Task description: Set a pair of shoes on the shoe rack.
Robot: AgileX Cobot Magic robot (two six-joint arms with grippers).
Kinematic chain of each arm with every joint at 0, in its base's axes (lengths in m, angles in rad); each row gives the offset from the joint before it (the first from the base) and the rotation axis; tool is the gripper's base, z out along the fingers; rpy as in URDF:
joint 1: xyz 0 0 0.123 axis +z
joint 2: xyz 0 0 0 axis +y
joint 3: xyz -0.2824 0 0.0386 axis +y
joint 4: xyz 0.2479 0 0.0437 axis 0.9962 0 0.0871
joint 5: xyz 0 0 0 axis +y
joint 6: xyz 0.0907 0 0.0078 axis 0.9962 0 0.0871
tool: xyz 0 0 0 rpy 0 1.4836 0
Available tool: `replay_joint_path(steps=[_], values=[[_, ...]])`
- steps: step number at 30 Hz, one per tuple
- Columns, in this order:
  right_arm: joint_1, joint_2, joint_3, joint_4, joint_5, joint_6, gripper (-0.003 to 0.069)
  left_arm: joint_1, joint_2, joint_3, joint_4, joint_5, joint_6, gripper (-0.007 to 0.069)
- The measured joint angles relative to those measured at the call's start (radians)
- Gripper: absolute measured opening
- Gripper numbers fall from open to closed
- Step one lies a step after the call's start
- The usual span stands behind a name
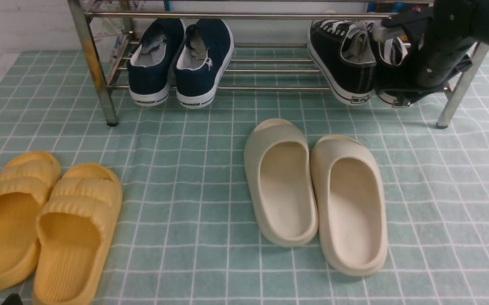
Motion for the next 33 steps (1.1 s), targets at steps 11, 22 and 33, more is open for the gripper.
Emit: replay_joint_path(steps=[11, 22, 33], values=[[-0.005, -0.332, 0.019, 0.181, 0.12, -0.153, 0.0446, 0.0, 0.0, 0.0, 0.0, 0.0, 0.0, 0.0239], [-0.005, -0.874, 0.551, 0.195, -0.033, -0.139, 0.0087, 0.0, 0.0, 0.0, 0.0, 0.0, 0.0, 0.0239], [-0.005, -1.455, 0.916, 0.208, -0.156, -0.119, -0.0005, 0.0, 0.0, 0.0, 0.0, 0.0, 0.0, 0.0239]])
